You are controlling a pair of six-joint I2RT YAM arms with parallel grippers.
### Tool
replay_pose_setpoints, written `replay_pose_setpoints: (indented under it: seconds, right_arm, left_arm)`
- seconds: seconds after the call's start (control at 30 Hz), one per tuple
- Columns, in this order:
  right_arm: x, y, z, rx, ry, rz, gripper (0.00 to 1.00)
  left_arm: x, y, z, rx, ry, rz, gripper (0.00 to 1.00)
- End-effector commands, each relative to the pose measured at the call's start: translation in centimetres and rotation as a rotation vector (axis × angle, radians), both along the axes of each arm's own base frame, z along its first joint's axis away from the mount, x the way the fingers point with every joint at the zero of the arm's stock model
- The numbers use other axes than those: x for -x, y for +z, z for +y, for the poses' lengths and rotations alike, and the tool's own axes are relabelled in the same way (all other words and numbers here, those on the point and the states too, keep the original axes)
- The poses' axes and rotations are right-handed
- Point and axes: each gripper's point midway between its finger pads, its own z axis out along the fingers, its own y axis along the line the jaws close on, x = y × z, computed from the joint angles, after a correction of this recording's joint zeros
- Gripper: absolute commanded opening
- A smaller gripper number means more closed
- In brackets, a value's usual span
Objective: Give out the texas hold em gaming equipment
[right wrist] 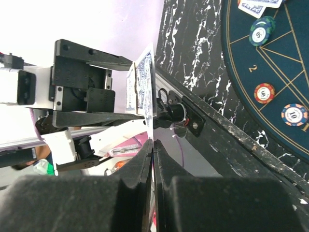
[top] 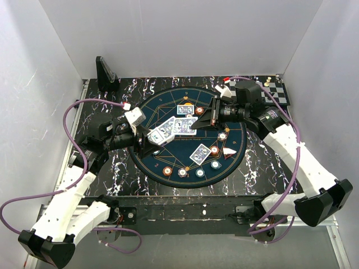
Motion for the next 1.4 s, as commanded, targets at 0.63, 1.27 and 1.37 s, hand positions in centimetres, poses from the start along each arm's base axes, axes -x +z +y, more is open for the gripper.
replay_pose_setpoints:
  seconds: [0.63,1.27,1.37]
  right_arm:
    - [-15.0,1.3,-5.8,-0.126,-0.265,-0.090,0.01]
    - [-35.4,-21.5,-0.1,0.072,-0.337,0.220,0.01]
    - [-35.1,-23.1,0.3,0.092,-0.339,0.242,0.02]
  left_arm:
    - [0.0,0.2,0.3,-0.011,-0.005,-0.044,0.00]
    - [0.4,0.2,0.1,-0.021,-0.037,-0.059,0.00]
    - [0.4,0.0,0.1,-0.021,-0.040,-0.053,0.00]
